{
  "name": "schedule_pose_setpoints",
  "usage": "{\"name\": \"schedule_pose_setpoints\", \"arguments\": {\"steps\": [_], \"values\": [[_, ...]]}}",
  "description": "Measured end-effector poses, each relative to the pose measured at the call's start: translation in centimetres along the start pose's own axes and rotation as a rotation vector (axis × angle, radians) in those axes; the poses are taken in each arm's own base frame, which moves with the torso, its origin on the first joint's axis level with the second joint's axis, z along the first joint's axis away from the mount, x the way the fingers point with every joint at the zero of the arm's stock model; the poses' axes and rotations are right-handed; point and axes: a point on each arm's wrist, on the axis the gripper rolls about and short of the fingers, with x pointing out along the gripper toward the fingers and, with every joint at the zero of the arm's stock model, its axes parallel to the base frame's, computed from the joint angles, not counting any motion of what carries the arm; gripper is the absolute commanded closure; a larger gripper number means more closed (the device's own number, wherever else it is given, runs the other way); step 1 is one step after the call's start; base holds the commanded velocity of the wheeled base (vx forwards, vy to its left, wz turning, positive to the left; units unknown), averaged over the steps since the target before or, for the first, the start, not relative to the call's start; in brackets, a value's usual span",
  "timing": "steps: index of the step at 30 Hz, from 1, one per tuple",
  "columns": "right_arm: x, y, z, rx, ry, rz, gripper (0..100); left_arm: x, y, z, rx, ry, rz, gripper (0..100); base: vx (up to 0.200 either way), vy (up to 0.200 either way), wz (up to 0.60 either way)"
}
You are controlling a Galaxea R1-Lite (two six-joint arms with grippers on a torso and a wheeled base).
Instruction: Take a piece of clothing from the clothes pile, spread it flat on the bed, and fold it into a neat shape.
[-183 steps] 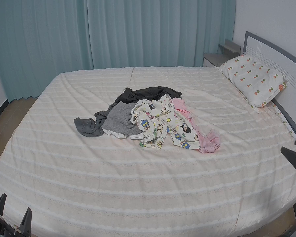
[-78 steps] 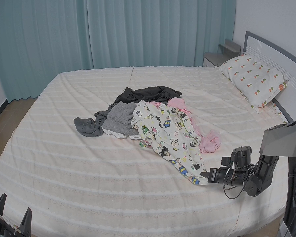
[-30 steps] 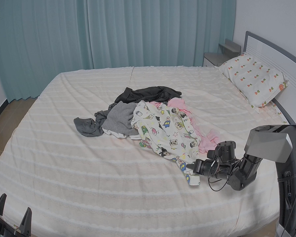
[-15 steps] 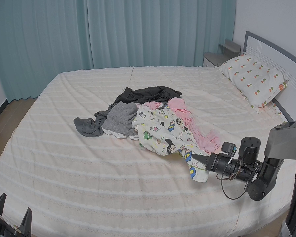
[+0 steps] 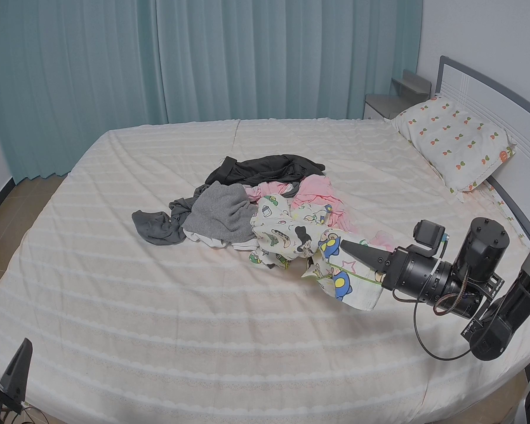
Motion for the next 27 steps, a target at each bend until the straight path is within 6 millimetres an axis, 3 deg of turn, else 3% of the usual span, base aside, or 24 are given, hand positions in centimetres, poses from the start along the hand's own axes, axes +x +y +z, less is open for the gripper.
{"name": "schedule_pose_setpoints", "arguments": {"steps": [6, 13, 20, 27], "values": [[0.3, 2.8, 1.1, -0.009, 0.007, 0.061, 100, 4.2, 0.1, 1.8, 0.019, 0.162, -0.167, 0, 0.0, 0.0, 0.0], [0.7, 6.2, 3.8, -0.031, -0.019, 0.133, 100, 10.3, -1.3, 1.2, 0.04, 0.344, -0.378, 0, 0.0, 0.0, 0.0], [0.5, 9.0, 6.1, -0.054, -0.065, 0.198, 100, 15.8, -3.9, -1.7, 0.073, 0.438, -0.497, 0, 0.0, 0.0, 0.0], [0.1, 10.7, 7.4, -0.069, -0.094, 0.238, 100, 20.4, -6.6, -6.2, 0.1, 0.454, -0.541, 0, 0.0, 0.0, 0.0]]}}
